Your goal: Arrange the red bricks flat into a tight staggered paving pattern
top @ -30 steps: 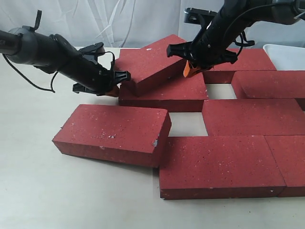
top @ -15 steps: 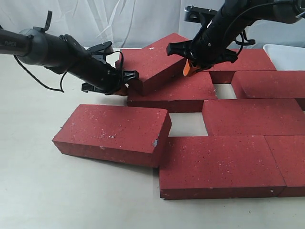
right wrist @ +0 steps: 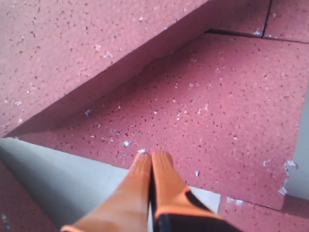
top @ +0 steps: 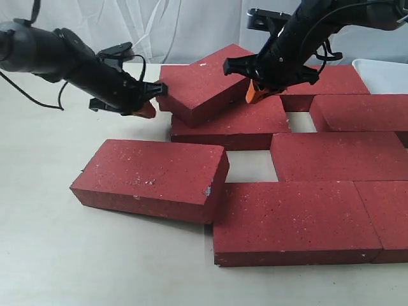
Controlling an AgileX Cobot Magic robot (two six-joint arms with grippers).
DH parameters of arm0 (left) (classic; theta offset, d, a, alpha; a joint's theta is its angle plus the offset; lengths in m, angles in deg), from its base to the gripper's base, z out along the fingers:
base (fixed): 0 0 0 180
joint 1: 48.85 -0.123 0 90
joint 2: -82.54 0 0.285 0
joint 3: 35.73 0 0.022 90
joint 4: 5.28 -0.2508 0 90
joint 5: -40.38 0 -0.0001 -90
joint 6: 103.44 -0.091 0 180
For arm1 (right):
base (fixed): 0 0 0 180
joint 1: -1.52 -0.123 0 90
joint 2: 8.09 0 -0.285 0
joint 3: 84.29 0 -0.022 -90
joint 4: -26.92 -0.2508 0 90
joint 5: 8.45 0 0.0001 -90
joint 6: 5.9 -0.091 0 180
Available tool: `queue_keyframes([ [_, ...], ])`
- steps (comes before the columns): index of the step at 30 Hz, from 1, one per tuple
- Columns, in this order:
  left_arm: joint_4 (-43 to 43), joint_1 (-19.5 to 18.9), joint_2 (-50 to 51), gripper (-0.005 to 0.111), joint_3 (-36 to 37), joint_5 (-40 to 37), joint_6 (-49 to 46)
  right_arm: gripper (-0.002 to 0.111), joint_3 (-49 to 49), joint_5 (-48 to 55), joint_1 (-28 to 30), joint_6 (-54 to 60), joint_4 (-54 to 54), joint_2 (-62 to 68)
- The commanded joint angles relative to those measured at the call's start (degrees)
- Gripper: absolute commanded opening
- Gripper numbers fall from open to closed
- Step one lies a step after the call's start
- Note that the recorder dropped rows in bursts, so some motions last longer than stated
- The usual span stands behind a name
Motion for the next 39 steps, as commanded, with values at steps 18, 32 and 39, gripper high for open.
queue_keyframes([
  [18,-15.5,16.9,-15.6,0.0,-0.4,-4.1,13.5,-0.001,22.6,-0.7,0.4,0.1,3.3,-25.2],
  [32,-15.0,17.6,-9.6,0.0,-2.3,-3.2,13.8,-0.001,23.4,-3.8,0.4,0.1,1.5,-24.0],
  [39,-15.0,17.6,-3.4,0.0,-8.7,-4.6,14.6,-0.001,23.4,-3.8,0.4,0.1,1.9,-23.3],
])
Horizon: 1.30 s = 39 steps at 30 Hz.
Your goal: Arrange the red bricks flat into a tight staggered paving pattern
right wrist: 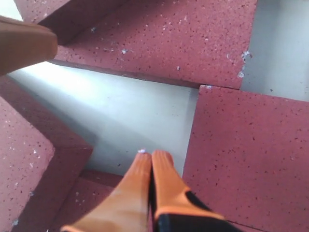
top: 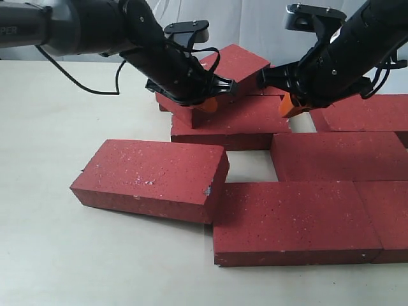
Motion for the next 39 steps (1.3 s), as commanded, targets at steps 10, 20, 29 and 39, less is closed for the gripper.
queue_keyframes([
  [10,-1.3,-1.5,7.7,0.0,-6.3,0.4,1.6,-0.001,0.1,-0.7,0.2,0.1,-0.1,0.2],
  [20,-1.0,-6.7,7.8,0.0,-8.1,5.5,1.6,-0.001,0.1,-1.1,0.2,0.1,-0.4,0.2],
  [29,-1.3,-7.6,7.8,0.0,-8.1,11.3,1.6,-0.001,0.1,-1.3,0.2,0.1,-1.7,0.2],
  [39,1.2,-7.8,7.8,0.0,-8.1,5.8,1.3,-0.001,0.1,-1.3,0.2,0.1,-1.8,0.2],
])
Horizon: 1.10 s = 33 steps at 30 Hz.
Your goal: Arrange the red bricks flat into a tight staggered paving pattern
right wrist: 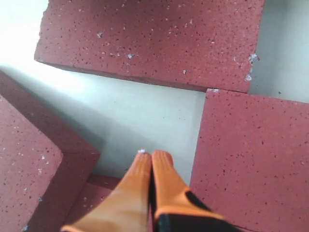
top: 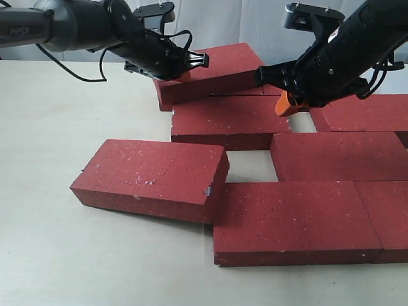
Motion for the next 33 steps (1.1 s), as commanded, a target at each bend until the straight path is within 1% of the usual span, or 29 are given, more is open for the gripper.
queue_keyframes([
  [1,1.7,-0.3,-0.1,0.0,-0.4,-4.8,-0.4,-0.001,0.1,-0.4,0.2,0.1,-0.3,-0.2],
  [5,1.7,-0.3,-0.1,0.0,-0.4,-8.9,-2.9,-0.001,0.1,-0.4,0.2,0.1,-1.4,-0.2],
  [7,1.2,-0.3,-0.1,0.0,-0.4,-9.6,-4.3,-0.001,0.1,-0.4,0.2,0.1,-1.4,-0.2],
  [9,-1.1,-0.3,-0.1,0.0,-0.4,-9.8,-5.1,-0.001,0.1,-0.4,0.2,0.1,-1.4,-0.2],
  [13,-8.1,-0.3,-0.1,0.0,-0.4,-8.5,-4.9,-0.001,0.1,-0.4,0.2,0.2,-1.4,-0.2],
  [17,-11.7,-0.3,-0.1,0.0,-0.4,-6.9,-4.9,-0.001,0.1,-0.5,0.2,0.2,-1.4,-0.2],
  [26,-16.0,-0.3,-0.1,0.0,-0.4,-0.8,-4.9,-0.001,0.1,-0.7,0.2,0.2,-1.4,-0.2],
  [33,-21.1,-0.3,-0.1,0.0,-0.4,0.7,-4.9,-0.001,0.1,-0.7,0.2,0.2,-1.4,-0.2],
])
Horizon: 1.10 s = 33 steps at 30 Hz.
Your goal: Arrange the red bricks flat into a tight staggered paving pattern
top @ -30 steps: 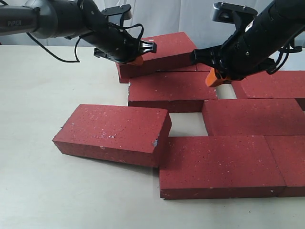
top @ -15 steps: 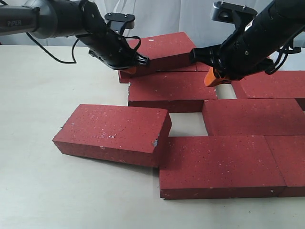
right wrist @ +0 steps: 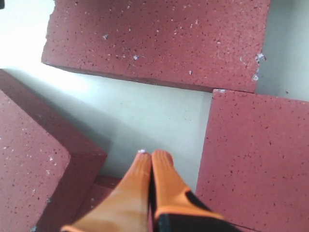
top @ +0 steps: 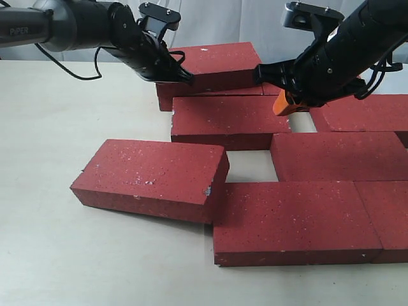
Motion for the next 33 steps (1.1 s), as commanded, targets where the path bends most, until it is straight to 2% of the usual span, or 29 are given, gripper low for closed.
queue_keyframes([
  [1,-2.9,0.0,-0.1,0.0,-0.4,1.2,0.0,-0.001,0.1,-0.4,0.2,0.2,-0.2,-0.2],
  [6,-3.9,0.0,-0.1,0.0,-0.4,2.1,0.0,-0.001,0.1,-0.3,0.2,0.2,-0.2,-0.2],
  [16,0.0,0.0,-5.4,0.0,-0.4,-0.8,0.0,-0.001,0.1,-0.3,0.2,0.2,-0.4,-0.2],
  [23,0.1,0.0,-7.0,0.0,-0.4,-11.3,0.1,-0.001,0.1,-0.7,0.2,0.2,-0.4,-0.2],
  [27,-0.5,0.0,-4.0,0.0,-0.2,-18.5,5.4,-0.001,0.1,-0.7,0.2,0.2,-0.4,-0.2],
  [33,-0.6,0.0,0.9,0.0,-0.2,-18.2,16.9,-0.001,0.1,-0.7,0.2,0.2,-0.4,-0.2],
])
